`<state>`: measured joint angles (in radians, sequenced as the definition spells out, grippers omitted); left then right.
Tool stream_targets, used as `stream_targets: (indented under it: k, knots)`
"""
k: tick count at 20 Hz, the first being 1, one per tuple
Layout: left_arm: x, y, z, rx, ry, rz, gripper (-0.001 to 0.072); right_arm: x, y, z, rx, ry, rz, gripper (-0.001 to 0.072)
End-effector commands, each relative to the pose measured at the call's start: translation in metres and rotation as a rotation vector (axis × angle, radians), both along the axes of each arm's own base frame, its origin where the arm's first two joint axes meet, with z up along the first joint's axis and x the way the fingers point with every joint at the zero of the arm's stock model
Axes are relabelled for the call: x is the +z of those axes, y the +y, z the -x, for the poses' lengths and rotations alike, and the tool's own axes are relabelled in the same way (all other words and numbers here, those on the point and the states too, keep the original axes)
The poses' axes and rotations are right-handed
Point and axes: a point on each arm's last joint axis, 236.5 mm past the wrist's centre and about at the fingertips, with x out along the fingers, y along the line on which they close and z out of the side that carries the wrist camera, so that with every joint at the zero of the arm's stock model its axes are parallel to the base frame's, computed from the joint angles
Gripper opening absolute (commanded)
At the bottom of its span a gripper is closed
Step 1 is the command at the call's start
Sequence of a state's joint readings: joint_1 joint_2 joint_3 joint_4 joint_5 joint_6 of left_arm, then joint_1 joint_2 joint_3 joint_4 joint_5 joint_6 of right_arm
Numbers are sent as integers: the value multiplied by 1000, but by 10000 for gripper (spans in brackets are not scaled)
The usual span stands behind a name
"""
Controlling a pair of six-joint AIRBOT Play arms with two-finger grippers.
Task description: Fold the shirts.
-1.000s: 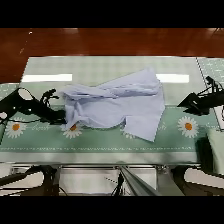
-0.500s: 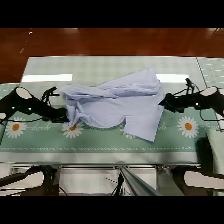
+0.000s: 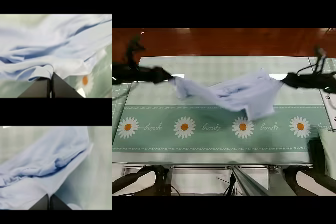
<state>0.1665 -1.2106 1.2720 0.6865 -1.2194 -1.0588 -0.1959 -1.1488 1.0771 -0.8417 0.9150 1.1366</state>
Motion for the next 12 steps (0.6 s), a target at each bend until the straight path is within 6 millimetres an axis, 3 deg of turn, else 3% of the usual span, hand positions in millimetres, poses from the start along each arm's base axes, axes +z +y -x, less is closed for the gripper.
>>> stream_targets:
  k: [1, 2, 4, 5, 6, 7, 9, 12]
  knots:
    - [181, -13, 16, -42, -478, 4, 19, 205, -12, 21, -38, -540, 167, 25]
    - [229, -16, 36, -54, -623, -38, 19, 273, -17, 41, -95, -720, 196, 25]
    - [311, -19, 81, -24, -864, -91, 19, 376, -25, 94, -190, -1005, 272, 25]
    - [342, -18, 105, 8, -963, -121, 19, 413, -27, 124, -223, -1108, 327, 25]
    - [369, -13, 130, 59, -1044, -153, 18, 438, -26, 151, -242, -1172, 379, 24]
    - [386, -5, 153, 127, -1087, -184, 18, 452, -26, 172, -259, -1205, 415, 24]
    - [399, 16, 190, 269, -1105, -250, 18, 463, -27, 205, -282, -1218, 489, 25]
    - [394, 44, 245, 439, -1072, -329, 18, 440, -36, 233, -304, -1104, 590, 25]
